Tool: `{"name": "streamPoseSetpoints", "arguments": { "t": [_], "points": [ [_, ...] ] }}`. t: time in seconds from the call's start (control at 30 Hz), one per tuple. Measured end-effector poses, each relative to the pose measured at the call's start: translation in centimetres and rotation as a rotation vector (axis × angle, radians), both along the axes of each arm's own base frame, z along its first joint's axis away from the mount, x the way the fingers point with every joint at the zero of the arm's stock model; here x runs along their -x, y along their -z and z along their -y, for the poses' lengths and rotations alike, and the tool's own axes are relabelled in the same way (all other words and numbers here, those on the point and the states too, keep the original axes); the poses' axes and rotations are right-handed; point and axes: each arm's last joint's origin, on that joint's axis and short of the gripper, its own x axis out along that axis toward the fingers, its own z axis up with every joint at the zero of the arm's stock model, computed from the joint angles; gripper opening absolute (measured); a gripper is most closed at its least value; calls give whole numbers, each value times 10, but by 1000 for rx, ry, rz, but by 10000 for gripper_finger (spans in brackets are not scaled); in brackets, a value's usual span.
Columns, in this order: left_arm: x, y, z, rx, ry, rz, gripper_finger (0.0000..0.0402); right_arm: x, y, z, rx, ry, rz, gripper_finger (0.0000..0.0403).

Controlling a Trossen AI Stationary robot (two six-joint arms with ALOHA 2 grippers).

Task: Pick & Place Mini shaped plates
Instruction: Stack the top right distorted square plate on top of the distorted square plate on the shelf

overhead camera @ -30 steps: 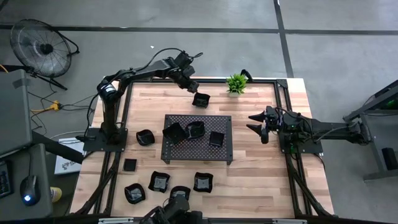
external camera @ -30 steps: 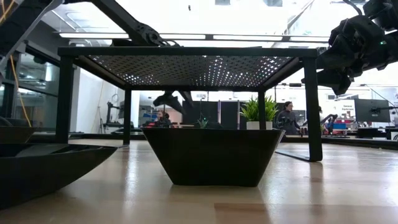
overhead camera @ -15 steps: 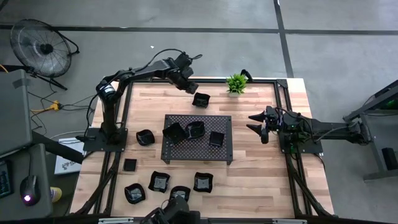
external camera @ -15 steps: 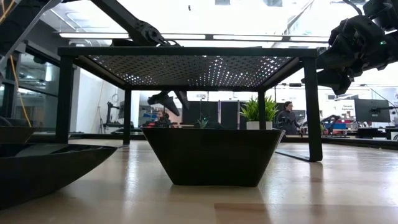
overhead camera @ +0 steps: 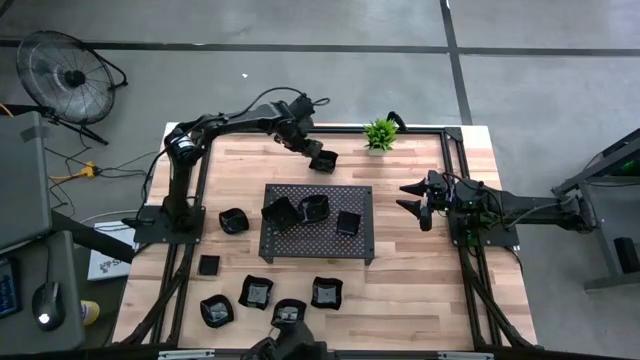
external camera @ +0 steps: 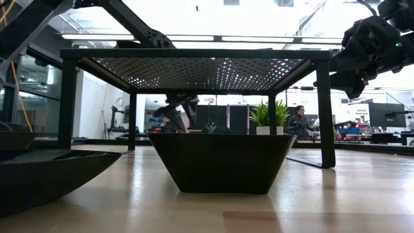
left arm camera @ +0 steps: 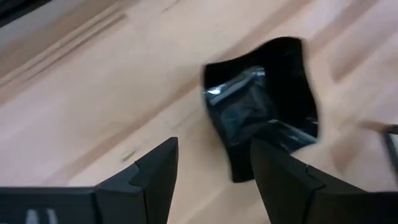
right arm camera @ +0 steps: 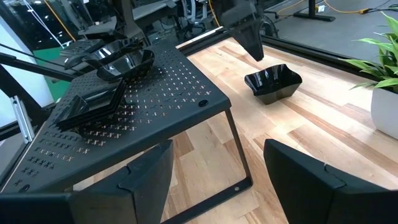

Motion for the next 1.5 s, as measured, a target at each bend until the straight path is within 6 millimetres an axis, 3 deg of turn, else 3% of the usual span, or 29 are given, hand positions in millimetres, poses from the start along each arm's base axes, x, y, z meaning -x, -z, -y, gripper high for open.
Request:
{"name": "streamPoseSetpoints", "arguments": {
  "t": [0.43, 1.5],
  "points": [
    [-10, 22, 5, 27, 20, -45, 198, 0, 0, 0, 0, 0, 0, 246],
    [-17, 22, 13, -5, 28, -47, 198, 0, 0, 0, 0, -1, 0, 246]
  ]
}}
